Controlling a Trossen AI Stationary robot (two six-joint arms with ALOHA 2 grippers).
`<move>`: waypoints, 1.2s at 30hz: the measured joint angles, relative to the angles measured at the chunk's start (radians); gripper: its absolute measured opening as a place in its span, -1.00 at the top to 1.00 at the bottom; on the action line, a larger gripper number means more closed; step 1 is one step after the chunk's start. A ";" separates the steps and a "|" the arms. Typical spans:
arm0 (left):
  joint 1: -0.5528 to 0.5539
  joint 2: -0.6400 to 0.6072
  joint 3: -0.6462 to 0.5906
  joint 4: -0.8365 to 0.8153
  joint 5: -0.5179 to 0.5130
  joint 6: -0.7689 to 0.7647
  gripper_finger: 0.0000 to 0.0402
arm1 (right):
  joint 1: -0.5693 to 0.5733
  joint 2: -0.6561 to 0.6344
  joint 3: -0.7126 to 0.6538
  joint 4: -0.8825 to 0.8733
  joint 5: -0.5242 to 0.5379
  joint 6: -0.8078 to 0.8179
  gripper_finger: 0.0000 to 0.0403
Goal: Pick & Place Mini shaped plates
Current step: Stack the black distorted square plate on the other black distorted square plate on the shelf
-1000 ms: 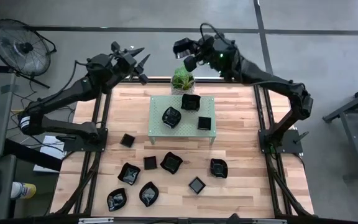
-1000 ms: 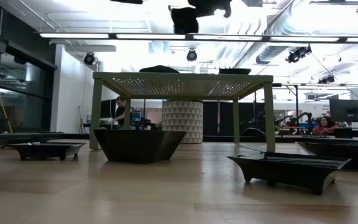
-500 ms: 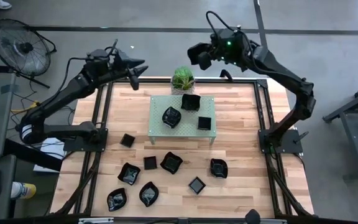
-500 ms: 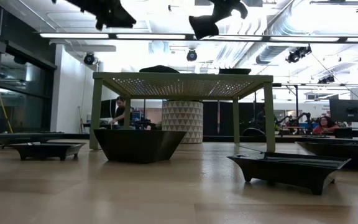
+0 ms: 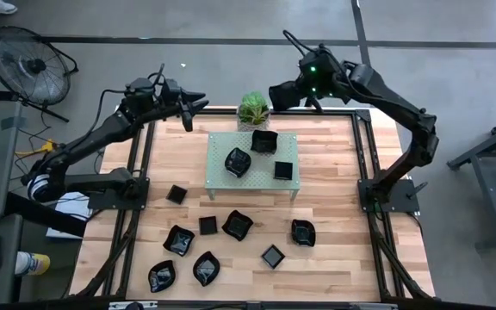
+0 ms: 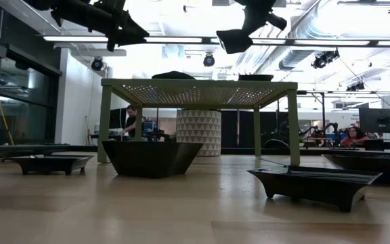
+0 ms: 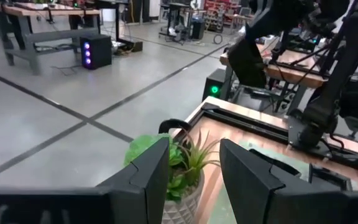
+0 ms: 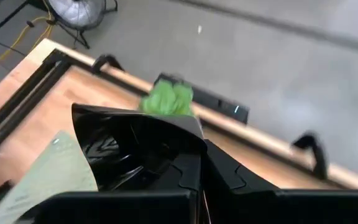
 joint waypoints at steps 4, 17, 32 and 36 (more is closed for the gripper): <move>0.000 -0.011 -0.026 0.043 0.000 -0.011 0.30 | 0.016 -0.001 0.000 -0.079 -0.042 0.128 1.00; 0.000 -0.011 -0.029 0.060 0.000 0.037 0.30 | 0.175 0.085 0.000 -0.115 -0.044 0.461 1.00; 0.000 -0.011 -0.029 0.041 0.017 0.059 0.30 | 0.181 -0.012 -0.305 0.186 -0.100 0.598 1.00; 0.000 -0.011 -0.029 0.027 0.017 0.058 0.30 | 0.169 -0.063 -0.417 0.315 -0.115 0.669 1.00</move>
